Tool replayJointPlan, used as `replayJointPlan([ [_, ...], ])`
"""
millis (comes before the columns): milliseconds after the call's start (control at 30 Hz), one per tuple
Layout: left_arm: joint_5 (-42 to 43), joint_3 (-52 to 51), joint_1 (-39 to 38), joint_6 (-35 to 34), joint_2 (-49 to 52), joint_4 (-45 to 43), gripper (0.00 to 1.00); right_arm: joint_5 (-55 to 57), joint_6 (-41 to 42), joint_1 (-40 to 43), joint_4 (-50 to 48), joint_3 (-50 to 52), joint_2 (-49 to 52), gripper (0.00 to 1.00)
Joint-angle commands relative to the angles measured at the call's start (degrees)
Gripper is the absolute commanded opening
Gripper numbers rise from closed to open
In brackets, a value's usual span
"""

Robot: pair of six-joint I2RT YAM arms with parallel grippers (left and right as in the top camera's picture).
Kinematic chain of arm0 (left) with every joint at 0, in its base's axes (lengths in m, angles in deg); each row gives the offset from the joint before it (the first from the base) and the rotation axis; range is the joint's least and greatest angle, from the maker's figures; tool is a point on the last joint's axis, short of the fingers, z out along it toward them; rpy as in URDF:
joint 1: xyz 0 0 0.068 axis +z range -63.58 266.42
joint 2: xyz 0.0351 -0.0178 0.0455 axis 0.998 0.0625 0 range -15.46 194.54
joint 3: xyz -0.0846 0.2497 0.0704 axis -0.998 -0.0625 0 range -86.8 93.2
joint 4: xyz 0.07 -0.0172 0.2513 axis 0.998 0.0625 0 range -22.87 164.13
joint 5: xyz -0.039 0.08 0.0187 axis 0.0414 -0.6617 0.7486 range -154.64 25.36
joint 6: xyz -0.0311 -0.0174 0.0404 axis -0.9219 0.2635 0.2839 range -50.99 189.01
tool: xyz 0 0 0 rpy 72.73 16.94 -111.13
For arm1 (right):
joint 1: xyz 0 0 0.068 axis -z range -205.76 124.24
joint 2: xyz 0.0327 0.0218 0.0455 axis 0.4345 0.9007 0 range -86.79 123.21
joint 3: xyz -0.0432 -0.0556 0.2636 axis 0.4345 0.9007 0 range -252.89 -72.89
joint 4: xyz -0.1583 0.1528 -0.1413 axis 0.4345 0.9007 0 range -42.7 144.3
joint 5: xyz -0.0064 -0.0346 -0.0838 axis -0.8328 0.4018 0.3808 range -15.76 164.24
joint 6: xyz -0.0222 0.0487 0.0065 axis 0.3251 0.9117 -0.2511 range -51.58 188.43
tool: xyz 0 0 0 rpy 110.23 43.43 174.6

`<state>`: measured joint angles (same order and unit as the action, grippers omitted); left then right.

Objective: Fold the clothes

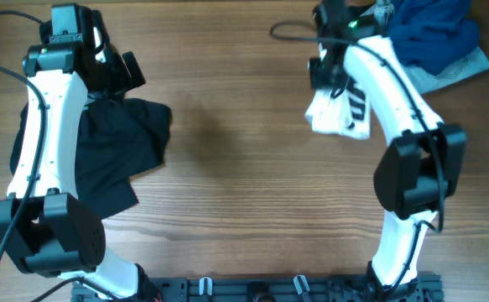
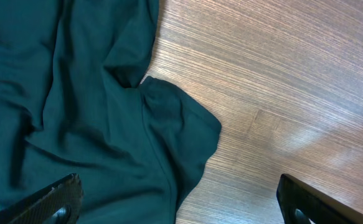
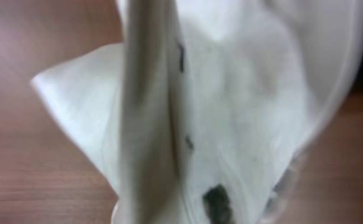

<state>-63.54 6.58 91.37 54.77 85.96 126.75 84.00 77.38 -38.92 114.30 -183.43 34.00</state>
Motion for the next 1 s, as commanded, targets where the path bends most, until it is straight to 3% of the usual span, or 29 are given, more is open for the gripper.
replayJointPlan([
  [0,-0.7,-0.1,0.2,0.5,0.6,-0.1,1.00,7.0,-4.7,3.2,2.5,-9.4,-4.6,0.04],
  [167,-0.7,-0.1,0.2,0.5,0.6,-0.1,1.00,7.9,-4.9,12.3,2.1,-16.6,-5.0,0.04],
  [300,-0.7,-0.1,0.2,0.5,0.6,-0.1,1.00,7.8,-10.4,19.0,-2.2,-23.3,-5.2,0.04],
  [367,-0.7,-0.1,0.2,0.3,0.6,-0.2,1.00,6.9,-20.0,20.9,-5.7,-26.4,-5.4,0.05],
  [500,-0.7,-0.1,0.2,0.3,0.6,-0.2,1.00,7.6,-46.9,22.4,-18.4,-28.3,-5.4,0.04],
  [700,-0.7,-0.1,0.2,0.3,0.6,-0.2,1.00,2.4,-58.7,25.4,-27.6,-27.8,-2.0,0.04],
  [967,-0.5,-0.1,0.2,-1.2,0.6,-4.7,1.00,3.3,-58.1,33.3,-37.2,-27.3,8.7,0.04],
])
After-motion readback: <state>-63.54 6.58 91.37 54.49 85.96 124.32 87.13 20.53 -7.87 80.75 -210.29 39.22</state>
